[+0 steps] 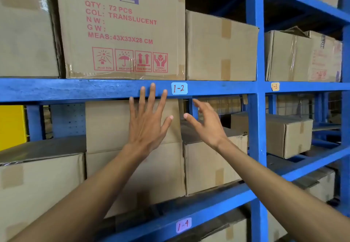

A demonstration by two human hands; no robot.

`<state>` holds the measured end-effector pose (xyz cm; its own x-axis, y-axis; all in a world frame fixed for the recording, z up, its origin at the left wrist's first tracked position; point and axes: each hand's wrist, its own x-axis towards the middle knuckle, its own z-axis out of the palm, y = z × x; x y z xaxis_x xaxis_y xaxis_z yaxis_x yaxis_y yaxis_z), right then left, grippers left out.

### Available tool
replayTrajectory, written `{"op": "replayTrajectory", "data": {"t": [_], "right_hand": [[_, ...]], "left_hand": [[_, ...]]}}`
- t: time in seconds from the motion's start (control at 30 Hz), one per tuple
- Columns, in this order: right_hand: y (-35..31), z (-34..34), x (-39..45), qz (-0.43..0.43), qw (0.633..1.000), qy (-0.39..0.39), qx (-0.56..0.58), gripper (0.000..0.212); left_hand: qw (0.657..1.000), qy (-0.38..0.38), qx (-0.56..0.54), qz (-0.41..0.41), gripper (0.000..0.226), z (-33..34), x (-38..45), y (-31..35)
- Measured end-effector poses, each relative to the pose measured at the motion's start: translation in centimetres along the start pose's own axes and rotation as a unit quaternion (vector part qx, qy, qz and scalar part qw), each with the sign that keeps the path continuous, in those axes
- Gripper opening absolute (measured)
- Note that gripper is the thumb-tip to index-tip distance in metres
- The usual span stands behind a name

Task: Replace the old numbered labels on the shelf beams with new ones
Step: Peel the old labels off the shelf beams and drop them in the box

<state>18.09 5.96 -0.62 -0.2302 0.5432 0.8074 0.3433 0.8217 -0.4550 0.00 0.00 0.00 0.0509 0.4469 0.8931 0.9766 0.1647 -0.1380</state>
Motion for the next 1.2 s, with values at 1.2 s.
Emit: {"op": "replayTrajectory", "data": {"t": [1.2], "right_hand": [[3.3,2.6,10.4,-0.135,0.964,0.221,0.066,0.001]], "left_hand": [[0.977,0.168,0.123,-0.052,0.056,5.2,6.8,-1.4]]}}
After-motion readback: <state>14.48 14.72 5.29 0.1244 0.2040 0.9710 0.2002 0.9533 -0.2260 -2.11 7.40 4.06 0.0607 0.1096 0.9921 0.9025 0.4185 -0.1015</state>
